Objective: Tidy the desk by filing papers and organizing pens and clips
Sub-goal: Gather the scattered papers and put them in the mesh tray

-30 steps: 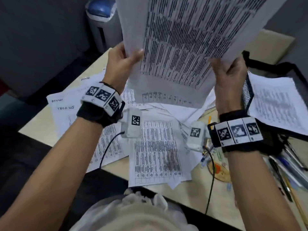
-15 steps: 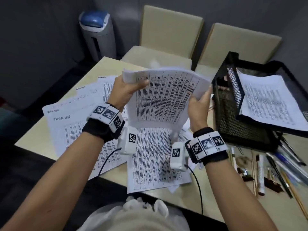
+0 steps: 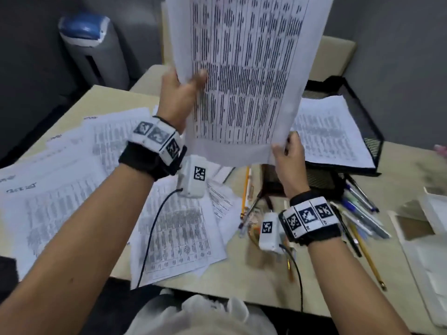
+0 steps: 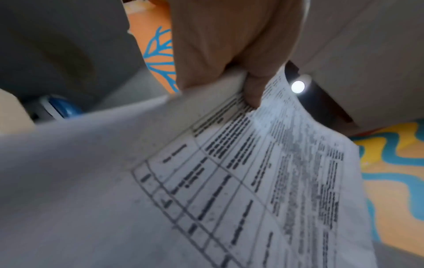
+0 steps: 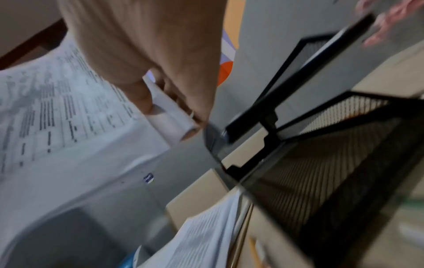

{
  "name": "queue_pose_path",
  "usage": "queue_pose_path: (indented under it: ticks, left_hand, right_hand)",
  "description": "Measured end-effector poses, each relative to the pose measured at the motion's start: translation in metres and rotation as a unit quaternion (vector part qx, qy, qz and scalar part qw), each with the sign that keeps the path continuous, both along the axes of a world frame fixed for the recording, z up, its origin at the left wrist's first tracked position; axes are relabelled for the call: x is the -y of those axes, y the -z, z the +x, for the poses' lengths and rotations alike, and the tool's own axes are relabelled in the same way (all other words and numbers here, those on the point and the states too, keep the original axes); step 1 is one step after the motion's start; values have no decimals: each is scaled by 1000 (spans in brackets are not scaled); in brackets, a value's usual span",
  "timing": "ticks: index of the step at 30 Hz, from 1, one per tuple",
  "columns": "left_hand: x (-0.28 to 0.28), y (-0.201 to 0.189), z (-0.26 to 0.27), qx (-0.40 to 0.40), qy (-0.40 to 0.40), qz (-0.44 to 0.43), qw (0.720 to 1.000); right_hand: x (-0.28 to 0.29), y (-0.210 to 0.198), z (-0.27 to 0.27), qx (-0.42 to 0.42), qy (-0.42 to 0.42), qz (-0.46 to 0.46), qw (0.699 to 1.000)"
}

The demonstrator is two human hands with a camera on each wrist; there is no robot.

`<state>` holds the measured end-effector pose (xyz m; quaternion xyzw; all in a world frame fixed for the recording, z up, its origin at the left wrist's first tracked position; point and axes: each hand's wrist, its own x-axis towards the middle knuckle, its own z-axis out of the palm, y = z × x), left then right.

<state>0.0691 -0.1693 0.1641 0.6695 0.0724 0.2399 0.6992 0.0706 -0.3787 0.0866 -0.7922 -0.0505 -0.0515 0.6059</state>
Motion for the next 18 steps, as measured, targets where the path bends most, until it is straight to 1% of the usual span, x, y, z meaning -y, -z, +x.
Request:
queue_pose_path:
  ticks: [2, 4, 5, 7, 10, 12, 14, 17, 18]
  left_hand:
    - [34, -14, 27, -21, 16, -5, 1000]
    - [70, -17, 47, -77, 49, 11, 996]
    - [88, -12, 54, -109, 74, 34, 991]
    - [126, 4, 63, -145, 109, 128, 975]
    - [174, 31, 68, -148, 140, 248, 947]
    - [195, 45, 76, -175, 170, 338, 909]
    - [210, 57, 86, -209, 183, 414, 867]
    - [223, 72, 94, -259, 164, 496, 812]
    - [225, 76, 95, -279, 154, 524, 790]
  right_hand:
    - [36, -16, 10, 32, 62, -27, 997]
    - [73, -32, 26, 51, 145, -37, 987]
    - [91, -37, 34, 54, 179, -42, 981]
    - [123, -42, 50, 40, 218, -80, 972]
    - [157, -37, 72, -35, 228, -154, 961]
    - [170, -28, 85, -83, 206, -201, 954]
    - [177, -20, 94, -110, 183, -265, 940]
    - [179, -7, 100, -128, 163, -346, 915]
    - [178, -3, 101, -127, 153, -377, 905]
